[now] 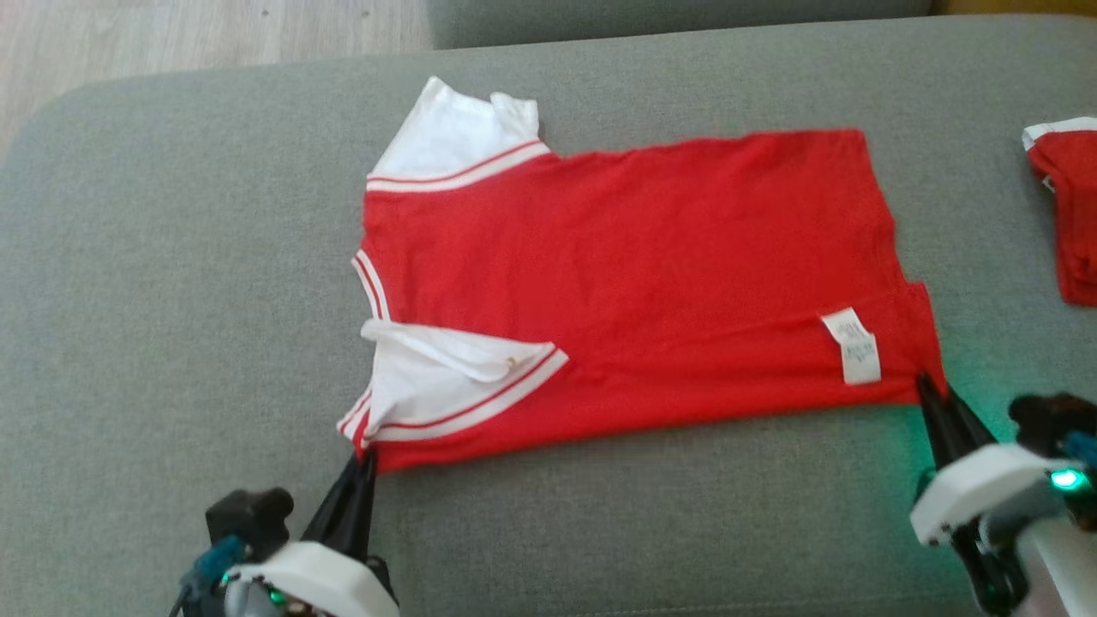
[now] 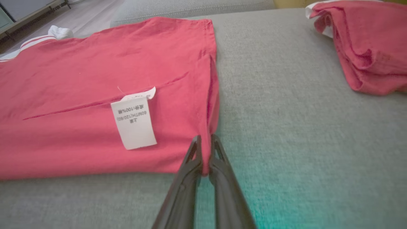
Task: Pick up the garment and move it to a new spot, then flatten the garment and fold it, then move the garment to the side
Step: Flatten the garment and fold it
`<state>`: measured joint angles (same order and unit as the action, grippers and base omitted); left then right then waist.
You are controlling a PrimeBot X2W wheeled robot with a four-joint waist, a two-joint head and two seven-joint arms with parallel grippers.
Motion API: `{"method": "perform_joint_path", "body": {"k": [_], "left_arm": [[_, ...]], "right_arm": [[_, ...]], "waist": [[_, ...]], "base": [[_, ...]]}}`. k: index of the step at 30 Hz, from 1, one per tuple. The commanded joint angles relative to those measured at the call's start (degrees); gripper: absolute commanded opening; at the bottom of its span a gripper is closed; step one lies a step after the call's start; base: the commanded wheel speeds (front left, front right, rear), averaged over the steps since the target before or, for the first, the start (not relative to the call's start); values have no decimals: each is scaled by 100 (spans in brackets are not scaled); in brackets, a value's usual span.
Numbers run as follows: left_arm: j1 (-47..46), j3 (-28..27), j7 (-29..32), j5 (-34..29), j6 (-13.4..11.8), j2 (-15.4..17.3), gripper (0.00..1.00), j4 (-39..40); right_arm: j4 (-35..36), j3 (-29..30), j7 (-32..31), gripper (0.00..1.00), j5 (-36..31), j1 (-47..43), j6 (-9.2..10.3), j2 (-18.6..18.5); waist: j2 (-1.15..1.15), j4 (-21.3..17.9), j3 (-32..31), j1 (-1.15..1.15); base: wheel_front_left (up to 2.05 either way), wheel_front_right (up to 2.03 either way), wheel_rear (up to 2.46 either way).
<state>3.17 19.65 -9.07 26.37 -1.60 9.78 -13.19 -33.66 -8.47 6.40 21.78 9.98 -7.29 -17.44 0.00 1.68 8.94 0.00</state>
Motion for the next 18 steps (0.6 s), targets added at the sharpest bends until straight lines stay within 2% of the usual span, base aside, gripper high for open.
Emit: {"method": "perform_joint_path", "body": {"k": [1,7,10,12,13,15,16,17,18], "left_arm": [[-12,-179,5,8,-62,121,0,291],[388,-126,197,40,-195,181,0,705],[469,-72,291,64,-221,168,0,734],[475,-59,307,70,-230,158,0,721],[475,-47,327,75,-240,147,0,695],[454,-21,370,84,-256,126,0,611],[433,-5,383,72,-263,124,8,568],[410,17,400,60,-262,124,17,532],[390,36,419,65,-256,113,38,502]], "right_arm": [[310,26,-43,0,54,-184,-20,-212],[1103,308,-434,0,27,-805,-20,-238],[1389,397,-605,29,-13,-997,-20,-167],[1455,422,-650,33,-36,-1038,-20,-146],[1506,444,-692,40,-71,-1069,-20,-133],[1567,504,-755,47,-190,-1102,-20,-121],[1588,531,-775,78,-264,-1108,-20,-113],[1606,571,-788,100,-338,-1114,-20,-98],[1625,625,-785,100,-416,-1119,-20,-78]], "waist": [[0,10,-31,0],[0,28,-107,0],[0,24,-125,0],[0,26,-127,0],[0,27,-126,0],[0,31,-121,0],[0,32,-113,0],[0,35,-106,0],[0,44,-99,0]], "base": [[0,0,0],[0,0,0],[0,0,0],[0,0,0],[0,0,0],[0,0,0],[0,0,0],[0,0,0],[0,0,0]]}}
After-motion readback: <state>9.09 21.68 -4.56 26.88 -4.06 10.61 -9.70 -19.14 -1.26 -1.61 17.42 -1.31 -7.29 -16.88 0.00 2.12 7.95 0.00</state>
